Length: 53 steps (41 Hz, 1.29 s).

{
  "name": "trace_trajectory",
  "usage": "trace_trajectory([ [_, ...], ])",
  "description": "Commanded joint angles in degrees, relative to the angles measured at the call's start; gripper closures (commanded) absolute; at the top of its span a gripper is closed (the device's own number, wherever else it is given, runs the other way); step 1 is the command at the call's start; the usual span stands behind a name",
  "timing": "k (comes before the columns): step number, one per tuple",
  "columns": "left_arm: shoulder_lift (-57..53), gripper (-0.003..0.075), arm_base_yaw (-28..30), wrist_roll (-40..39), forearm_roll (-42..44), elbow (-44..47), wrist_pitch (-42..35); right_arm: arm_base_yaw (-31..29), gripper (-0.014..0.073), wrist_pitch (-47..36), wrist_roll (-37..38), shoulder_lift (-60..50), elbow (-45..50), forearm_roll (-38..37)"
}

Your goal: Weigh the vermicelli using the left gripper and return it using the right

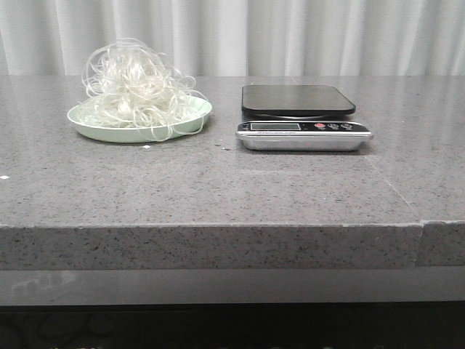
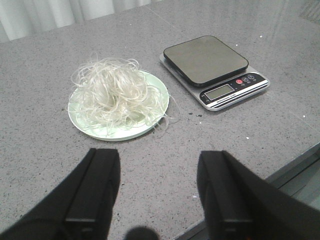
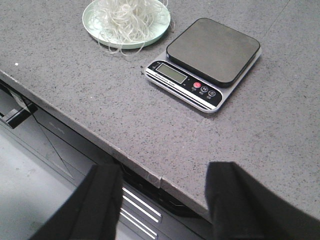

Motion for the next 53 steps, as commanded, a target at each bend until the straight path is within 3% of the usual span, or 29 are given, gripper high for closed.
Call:
trace_trajectory([
  [1, 0.5, 0.0303, -0.4, -0.5, -0.4, -1.5, -4.3, -0.3, 0.0219, -3.2, -0.2, 0.2, -1.1, -0.3],
  [7, 0.5, 0.0332, -0.4, -0.5, -0.4, -1.5, -4.3, -0.3, 0.0324, -3.2, -0.2, 0.2, -1.1, -0.3],
  [16, 0.5, 0.0507, -0.4, -0.5, -0.4, -1.5, -4.3, -0.3, 0.0421, -3.2, -0.2, 0.2, -1.1, -0.3],
  [21, 0.5, 0.0582, -0.4, -0.5, -0.4, -1.5, -4.3, -0.3, 0.0431, -3.2, -0.2, 0.2, -1.1, -0.3],
  [48, 0.5, 0.0579, -0.4, -0.5, -0.4, -1.3, -4.3, -0.3, 0.0431, -2.8, -0.2, 0.2, -1.1, -0.4],
  [53, -1.5, 0.0579, 2.9, -0.3, -0.2, -0.8, -4.5, -0.3, 0.0431, -2.8, -0.2, 0.2, -1.1, -0.4],
])
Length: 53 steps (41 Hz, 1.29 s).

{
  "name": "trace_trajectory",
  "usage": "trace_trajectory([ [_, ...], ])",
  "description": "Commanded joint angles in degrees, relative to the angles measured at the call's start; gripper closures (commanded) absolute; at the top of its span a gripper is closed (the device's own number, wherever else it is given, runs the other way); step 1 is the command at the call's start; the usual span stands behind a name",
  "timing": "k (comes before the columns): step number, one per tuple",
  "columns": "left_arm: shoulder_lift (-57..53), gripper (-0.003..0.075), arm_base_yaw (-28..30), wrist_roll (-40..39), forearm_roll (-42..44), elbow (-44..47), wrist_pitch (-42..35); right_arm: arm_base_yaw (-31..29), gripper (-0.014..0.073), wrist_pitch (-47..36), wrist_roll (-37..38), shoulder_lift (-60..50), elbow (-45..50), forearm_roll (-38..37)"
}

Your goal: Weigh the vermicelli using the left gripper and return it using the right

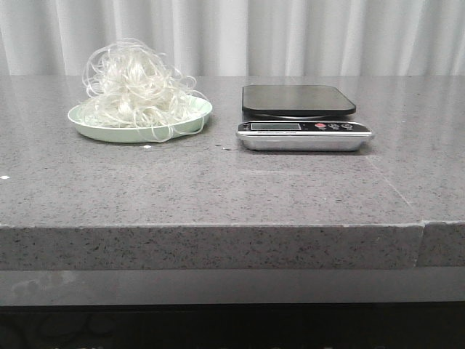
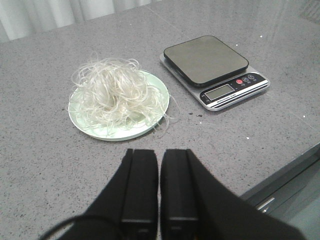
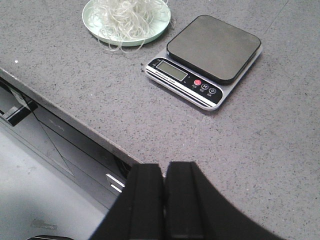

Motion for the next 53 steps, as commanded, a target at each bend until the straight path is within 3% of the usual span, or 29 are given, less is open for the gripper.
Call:
trace_trajectory([
  [1, -1.7, 0.0579, 3.6, -0.3, 0.0, -0.7, -4.5, -0.3, 0.0431, -3.3, -0.2, 0.2, -1.1, -0.3],
  [11, -10.6, 0.0579, 20.0, -0.3, -5.1, 8.9, -10.5, -0.3, 0.0431, -3.3, -0.2, 0.2, -1.1, -0.3],
  [20, -21.1, 0.0579, 28.5, -0.3, -4.5, 23.9, -26.3, -0.3, 0.0431, -3.3, -0.2, 0.2, -1.1, -0.3],
  [37, -36.0, 0.0579, 32.8, -0.2, -4.5, 47.2, -43.8, -0.3, 0.0431, -3.3, -0.2, 0.2, -1.1, -0.3],
  [43, -38.1, 0.0579, 32.8, -0.2, -4.5, 51.0, -47.7, -0.3, 0.0431, -3.3, -0.2, 0.2, -1.1, -0.3],
  [53, -38.0, 0.0579, 32.5, -0.1, -1.7, 50.9, -47.5, -0.3, 0.0431, -3.0, -0.2, 0.2, -1.1, -0.3],
])
